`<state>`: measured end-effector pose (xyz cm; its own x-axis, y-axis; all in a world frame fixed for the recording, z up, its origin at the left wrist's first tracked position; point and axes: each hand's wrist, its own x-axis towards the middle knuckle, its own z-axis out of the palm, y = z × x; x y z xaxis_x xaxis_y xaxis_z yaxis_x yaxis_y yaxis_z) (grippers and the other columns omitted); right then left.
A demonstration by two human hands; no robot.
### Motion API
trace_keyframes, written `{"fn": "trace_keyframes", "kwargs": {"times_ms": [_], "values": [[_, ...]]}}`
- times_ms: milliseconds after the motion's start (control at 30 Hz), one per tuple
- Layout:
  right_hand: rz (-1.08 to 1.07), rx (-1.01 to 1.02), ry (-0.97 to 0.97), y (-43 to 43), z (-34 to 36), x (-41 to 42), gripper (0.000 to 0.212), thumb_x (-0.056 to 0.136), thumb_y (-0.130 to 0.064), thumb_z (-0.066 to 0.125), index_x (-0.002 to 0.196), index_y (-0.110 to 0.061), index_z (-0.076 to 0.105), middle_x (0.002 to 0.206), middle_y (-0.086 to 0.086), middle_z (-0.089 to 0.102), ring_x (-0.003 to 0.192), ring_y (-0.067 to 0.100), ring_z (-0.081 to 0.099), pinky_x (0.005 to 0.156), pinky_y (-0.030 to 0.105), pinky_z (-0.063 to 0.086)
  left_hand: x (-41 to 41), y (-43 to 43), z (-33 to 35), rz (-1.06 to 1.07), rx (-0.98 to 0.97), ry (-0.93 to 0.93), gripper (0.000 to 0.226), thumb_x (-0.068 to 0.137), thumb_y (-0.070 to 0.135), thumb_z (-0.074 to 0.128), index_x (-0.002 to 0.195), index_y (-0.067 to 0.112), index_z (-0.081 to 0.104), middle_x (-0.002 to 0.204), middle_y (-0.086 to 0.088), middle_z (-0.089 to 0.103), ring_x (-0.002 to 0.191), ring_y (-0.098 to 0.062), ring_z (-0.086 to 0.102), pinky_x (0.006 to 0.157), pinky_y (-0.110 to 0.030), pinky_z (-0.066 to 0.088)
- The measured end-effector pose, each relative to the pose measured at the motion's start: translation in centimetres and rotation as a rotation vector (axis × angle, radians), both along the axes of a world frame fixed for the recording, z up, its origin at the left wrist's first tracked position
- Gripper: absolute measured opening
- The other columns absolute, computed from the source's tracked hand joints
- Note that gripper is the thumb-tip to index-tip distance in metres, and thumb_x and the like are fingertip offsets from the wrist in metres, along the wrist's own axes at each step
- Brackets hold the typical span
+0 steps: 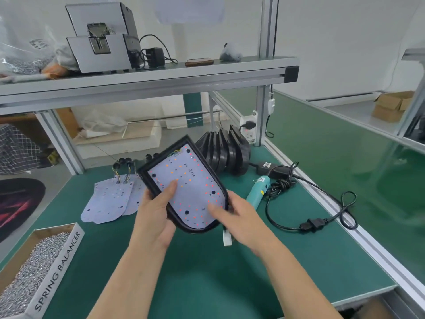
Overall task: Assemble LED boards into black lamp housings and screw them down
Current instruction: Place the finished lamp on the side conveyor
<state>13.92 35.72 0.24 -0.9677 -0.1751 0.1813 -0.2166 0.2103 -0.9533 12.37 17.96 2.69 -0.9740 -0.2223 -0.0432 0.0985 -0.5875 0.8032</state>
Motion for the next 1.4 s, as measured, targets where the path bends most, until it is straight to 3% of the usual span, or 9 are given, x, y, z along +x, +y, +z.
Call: {"fn": "trace_keyframes", "kwargs": {"times_ms": [67, 200, 333, 500, 700, 800, 967, 1100, 1400], "values": [[-0.054, 0.233, 0.062, 1.2, 0.2, 0.6, 0.02, 0.1, -0.036, 0.058, 0.111, -0.021, 0.063, 0.115, -0.005, 0.06, 0.116, 0.018, 0.05, 0.101, 0.032, 0.04, 0.0, 0.7, -0.6, -0.051, 0.046, -0.046, 0.052, 0.078, 0.012, 0.07, 0.129, 0.013, 0.063, 0.122, -0.006, 0.073, 0.107, -0.02, 0.072, 0.086, -0.039, 0.06], [-0.04, 0.021, -0.007, 2.8, 1.9, 2.4, 0.023, 0.095, -0.04, 0.054, 0.094, -0.017, 0.053, 0.082, -0.003, 0.049, 0.076, 0.014, 0.042, 0.074, 0.035, 0.039, 0.2, 3.0, -1.3, -0.162, 0.133, -0.135, 0.061, 0.08, 0.021, 0.07, 0.138, 0.009, 0.058, 0.13, -0.009, 0.068, 0.123, -0.026, 0.064, 0.101, -0.048, 0.051], [-0.182, -0.055, -0.016, 4.0, 2.1, 3.5, 0.018, 0.094, -0.034, 0.055, 0.098, -0.017, 0.051, 0.078, -0.008, 0.049, 0.072, 0.012, 0.042, 0.072, 0.042, 0.045, 0.4, 5.5, -1.2, -0.353, 0.164, -0.182, 0.045, 0.082, 0.025, 0.066, 0.122, 0.005, 0.067, 0.119, -0.012, 0.073, 0.103, -0.025, 0.073, 0.07, -0.044, 0.063], [-0.252, -0.257, -0.108, 7.2, 1.9, 4.3, 0.025, 0.095, -0.009, 0.058, 0.116, -0.022, 0.055, 0.103, 0.001, 0.069, 0.087, 0.013, 0.058, 0.083, 0.032, 0.05, 0.0, 8.0, -1.2, -0.45, 0.054, -0.123, 0.055, 0.09, 0.023, 0.061, 0.143, 0.012, 0.051, 0.135, -0.009, 0.065, 0.123, -0.027, 0.064, 0.103, -0.056, 0.049], [-0.323, -0.461, -0.146, 11.4, 1.4, 4.8, 0.038, 0.079, -0.013, 0.064, 0.116, -0.018, 0.056, 0.102, -0.004, 0.071, 0.087, 0.009, 0.067, 0.073, 0.028, 0.055, 1.1, 10.9, -2.0, -0.707, -0.145, -0.116, 0.048, 0.094, 0.034, 0.056, 0.136, 0.011, 0.055, 0.129, -0.014, 0.068, 0.119, -0.033, 0.066, 0.095, -0.048, 0.057], [-0.596, -0.628, -0.1, 15.2, 1.1, 2.6, 0.027, 0.091, 0.004, 0.059, 0.11, -0.015, 0.053, 0.097, 0.001, 0.066, 0.067, 0.007, 0.059, 0.049, 0.02, 0.04, 1.0, 10.3, -3.4, -0.584, -0.321, -0.089, 0.051, 0.087, 0.037, 0.063, 0.123, 0.002, 0.059, 0.116, -0.02, 0.072, 0.109, -0.034, 0.071, 0.094, -0.045, 0.054], [-1.066, -0.669, -0.008, 26.0, 1.3, -1.5, 0.026, 0.095, 0.001, 0.051, 0.112, -0.018, 0.043, 0.105, -0.004, 0.055, 0.08, 0.011, 0.056, 0.052, 0.018, 0.045, -1.7, 5.5, -7.5, -0.147, -0.57, -0.105, 0.013, 0.097, 0.012, 0.062, 0.096, 0.0, 0.068, 0.102, -0.024, 0.072, 0.087, -0.033, 0.071, 0.062, -0.016, 0.059], [-1.319, -0.662, -0.02, 32.3, 0.4, -2.9, 0.028, 0.095, -0.003, 0.051, 0.115, -0.017, 0.04, 0.114, 0.0, 0.049, 0.076, 0.01, 0.052, 0.056, 0.021, 0.047, -3.5, 2.9, -10.7, -0.055, -0.684, -0.132, 0.01, 0.096, 0.003, 0.063, 0.089, -0.001, 0.069, 0.094, -0.026, 0.072, 0.073, -0.026, 0.07, 0.058, -0.014, 0.058], [-1.441, -0.854, -0.1, 38.5, -1.9, -3.9, 0.052, 0.102, -0.012, 0.044, 0.15, -0.014, 0.024, 0.129, -0.004, 0.043, 0.094, 0.024, 0.064, 0.072, 0.027, 0.046, -4.1, 3.3, -13.1, 0.033, -0.92, -0.012, 0.012, 0.092, -0.009, 0.062, 0.083, -0.003, 0.067, 0.078, -0.018, 0.071, 0.06, 0.001, 0.069, 0.07, -0.005, 0.051]]}}
